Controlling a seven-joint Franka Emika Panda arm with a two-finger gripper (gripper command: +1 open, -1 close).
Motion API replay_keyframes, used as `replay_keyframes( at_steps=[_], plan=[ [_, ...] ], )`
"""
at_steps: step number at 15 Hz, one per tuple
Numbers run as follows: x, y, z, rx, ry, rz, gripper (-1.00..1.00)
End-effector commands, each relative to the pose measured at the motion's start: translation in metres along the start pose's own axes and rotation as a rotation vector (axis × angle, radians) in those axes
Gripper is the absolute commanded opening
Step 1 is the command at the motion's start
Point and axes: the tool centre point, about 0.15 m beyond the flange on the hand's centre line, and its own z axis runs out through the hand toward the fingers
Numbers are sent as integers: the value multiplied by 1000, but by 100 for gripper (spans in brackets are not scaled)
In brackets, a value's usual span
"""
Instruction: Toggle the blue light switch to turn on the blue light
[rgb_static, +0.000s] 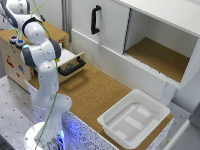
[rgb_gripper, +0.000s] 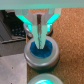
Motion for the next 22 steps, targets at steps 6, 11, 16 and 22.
replay_keyframes(
  at_steps=[6, 11, 16, 22],
  plan=[
    [-4, -2, -44, -91, 27, -9, -100],
    [-8, 16, -82, -148, 70, 11, 100],
    [-8, 16, -82, -148, 70, 11, 100],
    [-8, 16, -82, -148, 70, 11, 100]
  ],
)
